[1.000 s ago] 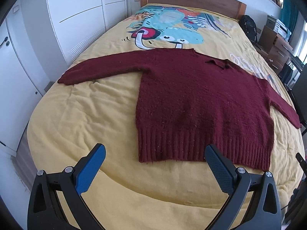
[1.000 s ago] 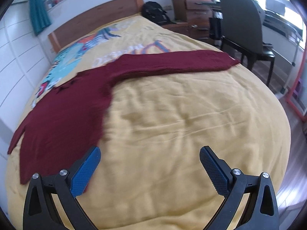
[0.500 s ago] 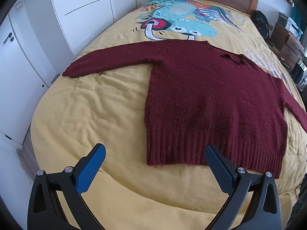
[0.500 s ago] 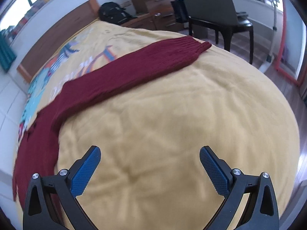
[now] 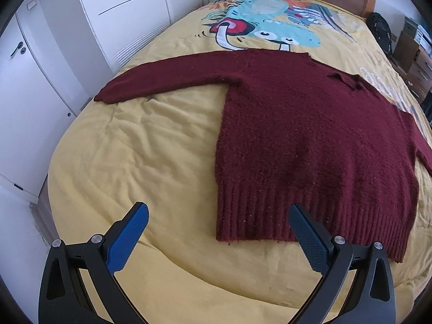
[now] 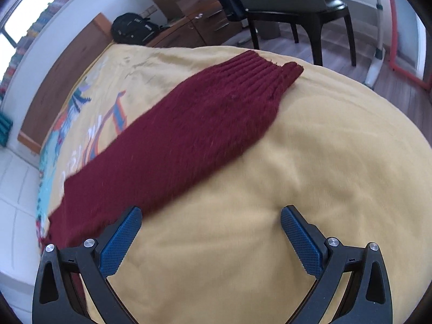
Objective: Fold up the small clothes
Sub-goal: 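Move the right gripper to the maroon sweater's sleeve cuff and close on it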
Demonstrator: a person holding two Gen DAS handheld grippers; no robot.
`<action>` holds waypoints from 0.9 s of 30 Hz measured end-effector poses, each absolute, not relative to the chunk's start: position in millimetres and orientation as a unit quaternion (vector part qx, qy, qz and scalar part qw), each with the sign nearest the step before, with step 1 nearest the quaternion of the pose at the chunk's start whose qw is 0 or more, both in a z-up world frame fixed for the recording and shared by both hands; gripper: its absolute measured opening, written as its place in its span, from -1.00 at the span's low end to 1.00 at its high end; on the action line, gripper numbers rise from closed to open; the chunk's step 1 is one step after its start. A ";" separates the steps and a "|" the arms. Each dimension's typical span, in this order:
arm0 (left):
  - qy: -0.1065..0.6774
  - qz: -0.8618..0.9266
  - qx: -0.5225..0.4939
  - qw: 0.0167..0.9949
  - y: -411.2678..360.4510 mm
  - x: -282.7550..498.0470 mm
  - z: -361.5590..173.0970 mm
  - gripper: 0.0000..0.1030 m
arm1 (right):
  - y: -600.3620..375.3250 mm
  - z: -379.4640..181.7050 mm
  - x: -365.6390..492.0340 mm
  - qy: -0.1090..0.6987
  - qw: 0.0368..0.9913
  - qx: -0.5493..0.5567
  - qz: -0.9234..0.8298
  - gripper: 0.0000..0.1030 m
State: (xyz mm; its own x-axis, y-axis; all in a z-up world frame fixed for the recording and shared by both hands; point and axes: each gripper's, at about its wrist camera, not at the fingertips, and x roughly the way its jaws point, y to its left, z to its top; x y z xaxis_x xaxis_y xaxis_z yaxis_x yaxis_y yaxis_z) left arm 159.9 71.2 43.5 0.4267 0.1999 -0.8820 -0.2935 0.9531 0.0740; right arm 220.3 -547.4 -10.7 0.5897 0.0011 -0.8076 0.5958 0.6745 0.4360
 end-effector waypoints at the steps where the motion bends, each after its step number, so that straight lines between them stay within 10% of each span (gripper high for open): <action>1: 0.516 0.148 -0.046 0.842 72.1 160.4 42.2 0.98 | -553.9 -12.2 223.3 0.411 0.813 0.370 -0.184 0.99; 11: 0.534 0.151 -0.048 0.830 74.6 163.5 23.4 0.98 | -599.0 -19.8 247.2 0.376 0.798 0.425 -0.202 0.81; 22: 0.543 0.160 -0.061 0.822 84.9 162.9 10.4 0.98 | -628.3 -24.6 262.4 0.381 0.783 0.438 -0.224 -0.67; 27: 0.546 0.160 -0.067 0.820 88.8 161.0 5.4 0.98 | -625.2 -8.8 274.4 0.385 0.796 0.417 -0.210 -0.80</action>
State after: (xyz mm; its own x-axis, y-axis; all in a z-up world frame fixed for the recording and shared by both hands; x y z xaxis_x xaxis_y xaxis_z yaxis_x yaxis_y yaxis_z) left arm 161.0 88.8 5.4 0.3532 0.1905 -0.9160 -0.3359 0.9396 0.0659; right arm 274.4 -625.2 -8.8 0.6159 -0.0132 -0.7877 0.6546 0.5650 0.5023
